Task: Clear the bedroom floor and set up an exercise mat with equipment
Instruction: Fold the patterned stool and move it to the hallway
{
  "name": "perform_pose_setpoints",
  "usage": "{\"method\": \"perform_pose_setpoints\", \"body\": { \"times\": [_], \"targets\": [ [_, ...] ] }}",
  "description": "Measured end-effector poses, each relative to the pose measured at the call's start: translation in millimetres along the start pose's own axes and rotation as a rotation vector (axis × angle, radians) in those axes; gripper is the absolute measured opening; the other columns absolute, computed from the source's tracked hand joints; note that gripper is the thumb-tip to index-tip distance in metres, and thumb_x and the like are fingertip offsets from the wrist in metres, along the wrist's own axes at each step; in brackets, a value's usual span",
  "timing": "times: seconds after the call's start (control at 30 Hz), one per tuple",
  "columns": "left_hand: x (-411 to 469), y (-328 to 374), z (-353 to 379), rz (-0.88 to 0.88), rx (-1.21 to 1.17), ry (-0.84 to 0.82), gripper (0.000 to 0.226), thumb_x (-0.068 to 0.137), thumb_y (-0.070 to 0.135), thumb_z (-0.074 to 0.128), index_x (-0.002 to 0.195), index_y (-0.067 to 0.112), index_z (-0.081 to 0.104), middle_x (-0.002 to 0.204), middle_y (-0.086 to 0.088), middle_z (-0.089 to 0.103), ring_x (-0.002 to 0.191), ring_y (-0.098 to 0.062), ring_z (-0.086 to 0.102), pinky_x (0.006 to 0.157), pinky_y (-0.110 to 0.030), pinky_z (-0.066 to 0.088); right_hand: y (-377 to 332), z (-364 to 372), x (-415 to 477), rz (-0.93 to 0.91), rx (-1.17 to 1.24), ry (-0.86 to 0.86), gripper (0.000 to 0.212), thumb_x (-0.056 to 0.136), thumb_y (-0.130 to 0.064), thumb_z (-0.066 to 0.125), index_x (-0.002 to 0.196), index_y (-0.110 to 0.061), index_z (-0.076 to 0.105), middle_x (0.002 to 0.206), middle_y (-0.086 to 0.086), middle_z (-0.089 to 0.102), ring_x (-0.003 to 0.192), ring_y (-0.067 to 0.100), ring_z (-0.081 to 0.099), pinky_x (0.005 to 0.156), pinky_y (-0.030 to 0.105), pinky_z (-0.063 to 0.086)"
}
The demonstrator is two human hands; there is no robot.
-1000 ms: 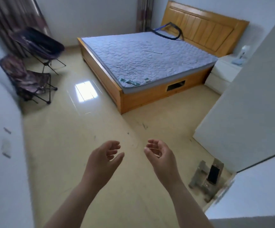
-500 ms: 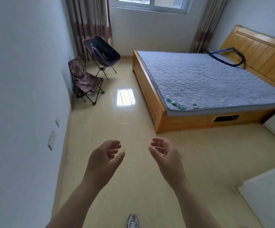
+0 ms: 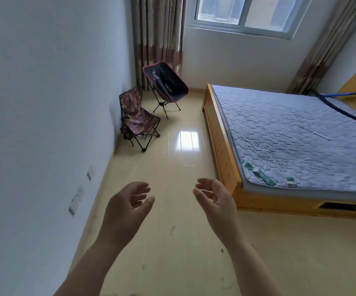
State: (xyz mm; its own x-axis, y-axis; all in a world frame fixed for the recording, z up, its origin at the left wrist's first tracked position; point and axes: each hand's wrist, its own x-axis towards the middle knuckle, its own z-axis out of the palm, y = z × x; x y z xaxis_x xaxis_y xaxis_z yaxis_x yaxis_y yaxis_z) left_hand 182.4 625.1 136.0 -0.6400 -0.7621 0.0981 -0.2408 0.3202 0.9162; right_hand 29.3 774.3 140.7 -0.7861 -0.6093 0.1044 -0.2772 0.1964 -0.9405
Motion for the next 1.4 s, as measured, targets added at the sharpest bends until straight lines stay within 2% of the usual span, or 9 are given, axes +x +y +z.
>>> {"method": "perform_pose_setpoints", "body": {
  "times": [0.27,0.37,0.53,0.7,0.83,1.03,1.2,1.3,1.4],
  "targets": [
    [144.0,-17.5,-1.4,0.002,-0.019,0.045,0.030,0.081,0.018,0.072,0.109,0.026,0.063,0.100,0.015,0.069,0.091,-0.003,0.066,0.078,-0.013,0.050,-2.8,45.6,143.0,-0.036,-0.041,-0.065,0.029,0.090,-0.027,0.065,0.118,-0.020,0.059,0.108,-0.008,0.066,0.099,0.006,0.065,0.081,0.021,0.055],
    [197.1,-18.9,-6.3,0.005,-0.006,0.027,0.030,0.081,0.019,0.072,0.108,0.028,0.062,0.100,0.016,0.068,0.092,-0.001,0.065,0.076,-0.009,0.050,-9.5,60.8,193.9,-0.033,-0.063,-0.077,0.029,0.090,-0.029,0.064,0.118,-0.021,0.058,0.107,-0.010,0.065,0.098,0.004,0.064,0.079,0.018,0.054],
    [280.0,-22.7,-3.5,0.004,-0.002,0.031,0.029,0.081,0.017,0.072,0.107,0.027,0.063,0.099,0.016,0.068,0.091,-0.003,0.066,0.080,-0.015,0.051,-4.4,77.1,275.1,-0.032,-0.065,-0.058,0.025,0.090,-0.028,0.064,0.114,-0.025,0.058,0.107,-0.012,0.066,0.097,0.000,0.064,0.080,0.017,0.054],
    [358.0,-25.5,12.8,0.015,0.027,0.040,0.029,0.081,0.019,0.072,0.109,0.025,0.064,0.099,0.015,0.068,0.090,-0.003,0.066,0.076,-0.011,0.049,8.5,85.4,353.2,-0.044,-0.046,-0.063,0.025,0.090,-0.026,0.065,0.114,-0.025,0.059,0.107,-0.011,0.066,0.096,0.000,0.064,0.081,0.018,0.054],
    [421.3,-25.5,35.0,0.008,0.035,0.062,0.028,0.082,0.018,0.072,0.107,0.025,0.064,0.099,0.014,0.069,0.091,-0.005,0.066,0.076,-0.013,0.050,17.8,85.3,428.0,-0.062,-0.029,-0.089,0.023,0.090,-0.025,0.065,0.112,-0.026,0.058,0.106,-0.010,0.066,0.096,0.002,0.065,0.079,0.015,0.053],
    [505.8,-20.3,59.0,-0.042,0.041,0.141,0.027,0.081,0.016,0.072,0.107,0.022,0.064,0.098,0.013,0.069,0.089,-0.004,0.066,0.076,-0.012,0.050,21.7,83.8,537.7,-0.082,0.002,-0.134,0.021,0.090,-0.023,0.066,0.110,-0.026,0.059,0.102,-0.007,0.068,0.093,0.004,0.066,0.081,0.021,0.056],
    [558.8,-31.8,59.0,-0.109,0.035,0.192,0.026,0.081,0.016,0.072,0.101,0.031,0.063,0.095,0.015,0.070,0.086,0.004,0.065,0.075,-0.009,0.049,26.5,107.3,602.4,-0.059,0.026,-0.208,0.020,0.090,-0.021,0.065,0.110,-0.024,0.061,0.101,-0.011,0.068,0.091,-0.005,0.064,0.074,0.012,0.052],
    [593.8,-45.0,51.6,-0.138,0.040,0.231,0.027,0.081,0.017,0.072,0.104,0.027,0.065,0.096,0.014,0.070,0.088,0.001,0.066,0.079,-0.016,0.051,27.0,129.2,638.9,-0.050,0.030,-0.244,0.017,0.091,-0.019,0.065,0.106,-0.025,0.062,0.100,-0.010,0.068,0.090,-0.006,0.064,0.073,0.010,0.051],
    [638.3,-60.2,39.4,-0.143,0.043,0.249,0.026,0.081,0.016,0.072,0.104,0.026,0.064,0.097,0.014,0.070,0.088,0.001,0.066,0.079,-0.014,0.050,25.4,159.3,681.8,-0.056,0.030,-0.261,0.016,0.091,-0.018,0.065,0.102,-0.028,0.061,0.099,-0.011,0.068,0.089,-0.008,0.063,0.072,0.010,0.051]
  ]
}}
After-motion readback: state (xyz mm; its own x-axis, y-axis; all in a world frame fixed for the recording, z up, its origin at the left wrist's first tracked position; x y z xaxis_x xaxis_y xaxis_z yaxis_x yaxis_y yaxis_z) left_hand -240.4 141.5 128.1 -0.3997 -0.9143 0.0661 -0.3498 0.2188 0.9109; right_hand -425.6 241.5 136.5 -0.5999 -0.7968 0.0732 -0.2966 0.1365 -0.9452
